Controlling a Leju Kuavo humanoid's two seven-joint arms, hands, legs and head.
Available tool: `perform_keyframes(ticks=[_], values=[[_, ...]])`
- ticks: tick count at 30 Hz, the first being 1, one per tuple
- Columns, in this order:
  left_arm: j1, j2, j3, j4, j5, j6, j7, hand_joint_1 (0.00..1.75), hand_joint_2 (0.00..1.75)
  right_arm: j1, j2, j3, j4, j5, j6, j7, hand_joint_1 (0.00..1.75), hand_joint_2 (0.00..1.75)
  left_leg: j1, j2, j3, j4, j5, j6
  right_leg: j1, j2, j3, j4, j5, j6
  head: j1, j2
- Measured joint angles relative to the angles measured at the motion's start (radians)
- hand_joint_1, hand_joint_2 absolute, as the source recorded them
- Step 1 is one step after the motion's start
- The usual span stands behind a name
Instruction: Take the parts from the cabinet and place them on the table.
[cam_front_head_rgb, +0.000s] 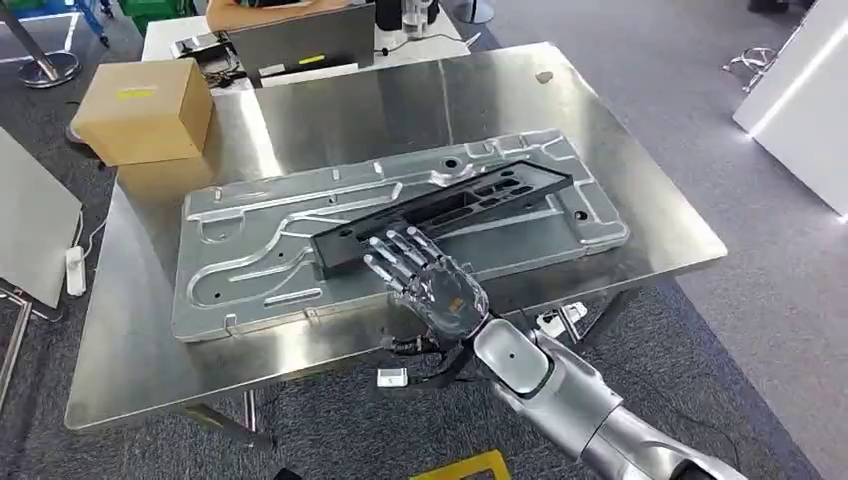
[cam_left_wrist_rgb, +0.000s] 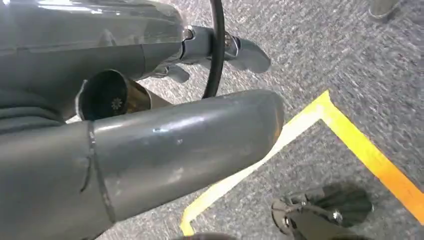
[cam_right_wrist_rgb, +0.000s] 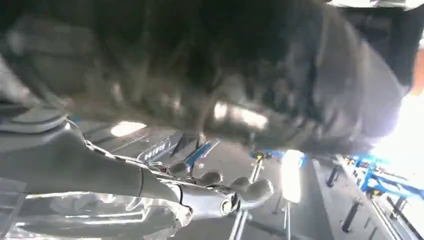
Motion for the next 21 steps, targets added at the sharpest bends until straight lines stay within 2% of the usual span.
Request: perform_keyframes(ticks=[1, 2, 3, 4, 5, 6, 7, 8, 9, 10, 11, 12, 13, 14, 16, 17, 18, 19, 20, 21], values=[[0.001, 0.0, 0.0, 0.0, 0.0, 0.0, 0.001, 0.0, 0.0, 0.0, 0.0, 0.0, 0.0, 0.0, 0.0, 0.0, 0.0, 0.0, -0.002, -0.002, -0.003, -0.003, 0.007, -0.006, -0.002, -0.001, -0.004, -0.007, 0.011, -0.008, 0.001, 0.0], [0.001, 0.001, 0.0, 0.0, 0.0, -0.001, 0.002, 0.0, 0.0, 0.0, 0.0, 0.0, 0.0, 0.0, 0.0, 0.0, 0.0, 0.0, 0.001, -0.004, -0.008, 0.007, -0.005, -0.01, -0.014, -0.007, -0.01, -0.016, 0.026, -0.014, 0.001, 0.0], [0.001, 0.001, 0.0, 0.0, 0.0, -0.001, 0.003, 0.0, 0.0, -0.001, 0.001, 0.0, 0.0, 0.0, 0.0, 0.0, 0.0, 0.0, 0.0, -0.005, -0.023, 0.032, -0.053, -0.016, -0.015, -0.007, -0.022, -0.019, 0.037, -0.023, 0.0, 0.0], [0.001, 0.0, 0.0, 0.0, 0.0, -0.003, 0.006, 0.0, 0.0, -0.002, 0.001, 0.0, 0.0, 0.0, 0.0, -0.001, 0.0, 0.0, 0.004, -0.005, -0.039, 0.089, -0.115, -0.021, -0.015, -0.008, -0.035, -0.019, 0.049, -0.029, -0.002, 0.0], [0.001, 0.001, 0.0, 0.0, 0.0, -0.005, 0.008, 0.0, 0.0, -0.002, 0.002, 0.0, 0.0, 0.0, 0.001, -0.001, 0.0, 0.0, 0.008, -0.005, -0.057, 0.158, -0.167, -0.027, -0.015, -0.009, -0.048, -0.018, 0.059, -0.029, -0.002, 0.0], [0.001, 0.001, 0.0, 0.0, 0.0, -0.006, 0.011, 0.0, 0.0, -0.001, 0.002, 0.0, 0.0, 0.0, 0.002, -0.002, 0.0, 0.0, 0.012, -0.005, -0.072, 0.23, -0.206, -0.033, -0.015, -0.01, -0.063, -0.017, 0.07, -0.028, -0.002, 0.0], [0.001, 0.002, 0.0, 0.0, -0.001, -0.007, 0.013, 0.0, 0.0, -0.001, 0.002, 0.0, 0.0, -0.001, 0.003, -0.002, 0.0, 0.0, 0.015, -0.005, -0.077, 0.282, -0.214, -0.038, -0.015, -0.012, -0.079, -0.015, 0.081, -0.027, -0.002, 0.0], [0.001, 0.002, 0.0, 0.0, -0.001, -0.008, 0.016, 0.0, 0.0, 0.0, 0.002, 0.0, 0.0, -0.001, 0.005, -0.003, 0.0, 0.0, 0.019, -0.005, -0.064, 0.293, -0.187, -0.042, -0.017, -0.013, -0.097, -0.012, 0.092, -0.023, -0.002, 0.0], [0.001, 0.002, 0.0, 0.0, -0.001, -0.009, 0.017, 0.0, 0.0, 0.0, 0.002, 0.0, 0.0, -0.002, 0.007, -0.004, 0.0, 0.0, 0.023, -0.005, -0.035, 0.267, -0.149, -0.046, -0.019, -0.013, -0.112, -0.008, 0.1, -0.019, -0.002, 0.0], [0.001, 0.003, 0.0, 0.0, -0.001, -0.009, 0.019, 0.0, 0.0, 0.0, 0.002, 0.0, 0.0, -0.002, 0.009, -0.005, 0.0, 0.0, 0.026, -0.004, 0.01, 0.209, -0.111, -0.049, -0.022, -0.013, -0.129, -0.002, 0.108, -0.014, -0.002, 0.0], [0.0, 0.004, 0.0, 0.0, -0.001, -0.01, 0.019, 0.0, 0.0, 0.0, 0.002, 0.0, 0.0, -0.004, 0.009, -0.005, 0.0, 0.0, 0.028, -0.004, 0.072, 0.127, -0.093, -0.052, -0.025, -0.013, -0.142, 0.005, 0.116, -0.007, -0.002, 0.0], [-0.002, 0.005, 0.0, 0.0, -0.001, -0.01, 0.019, 0.0, 0.0, 0.0, 0.002, -0.001, 0.0, -0.004, 0.008, -0.005, 0.0, 0.0, 0.028, -0.005, 0.13, 0.036, -0.128, -0.052, -0.024, -0.013, -0.152, 0.012, 0.122, 0.001, -0.002, 0.0], [-0.003, 0.005, 0.0, 0.0, -0.002, -0.01, 0.02, 0.0, 0.0, -0.001, 0.002, -0.004, 0.0, -0.004, 0.008, -0.005, 0.0, 0.0, 0.018, -0.009, 0.163, -0.024, -0.149, -0.043, -0.023, -0.013, -0.158, 0.017, 0.129, 0.009, -0.001, 0.0], [-0.002, 0.005, 0.0, 0.0, -0.002, -0.011, 0.021, 0.0, 0.0, -0.001, 0.002, -0.005, 0.0, -0.005, 0.008, -0.005, 0.0, 0.0, 0.018, -0.009, 0.147, -0.015, -0.144, -0.034, -0.023, -0.014, -0.156, 0.013, 0.141, 0.015, -0.001, 0.0], [-0.001, 0.006, 0.0, 0.0, -0.002, -0.011, 0.026, 0.0, 0.0, -0.001, 0.003, -0.005, 0.0, -0.01, 0.009, -0.007, 0.0, 0.0, 0.012, -0.009, 0.14, -0.012, -0.133, -0.018, -0.023, -0.014, -0.155, 0.003, 0.16, 0.029, 0.0, 0.0], [0.0, 0.006, 0.0, 0.0, -0.002, -0.012, 0.028, 0.0, 0.0, 0.001, 0.003, -0.005, 0.002, -0.013, 0.01, -0.008, 0.0, 0.0, 0.021, -0.005, 0.132, -0.022, -0.115, -0.001, -0.028, -0.011, -0.163, 0.006, 0.157, 0.036, 0.0, 0.0], [-0.002, 0.007, 0.0, 0.0, -0.003, -0.013, 0.029, 0.0, 0.0, 0.002, 0.003, -0.007, 0.003, -0.016, 0.011, -0.008, 0.0, 0.0, 0.018, 0.001, 0.122, -0.022, -0.102, 0.009, -0.028, -0.008, -0.174, 0.028, 0.111, 0.038, 0.0, 0.0], [-0.003, 0.007, 0.0, 0.0, -0.004, -0.013, 0.029, 0.0, 0.0, 0.002, 0.003, -0.009, 0.004, -0.018, 0.011, -0.009, 0.0, 0.0, 0.017, 0.001, 0.106, -0.021, -0.089, 0.019, -0.028, -0.006, -0.191, 0.083, 0.039, 0.039, 0.0, 0.0], [-0.003, 0.007, 0.0, 0.0, -0.005, -0.013, 0.029, 0.0, 0.0, 0.003, 0.003, -0.009, 0.005, -0.019, 0.011, -0.01, 0.0, 0.0, 0.015, 0.001, 0.091, -0.02, -0.076, 0.022, -0.027, -0.005, -0.208, 0.154, -0.022, 0.041, 0.0, 0.0], [-0.002, 0.007, 0.0, 0.0, -0.005, -0.013, 0.029, 0.0, 0.0, 0.004, 0.003, -0.009, 0.007, -0.021, 0.011, -0.01, 0.0, 0.0, 0.013, 0.001, 0.076, -0.019, -0.064, 0.023, -0.025, -0.004, -0.224, 0.232, -0.066, 0.043, 0.0, 0.0]])
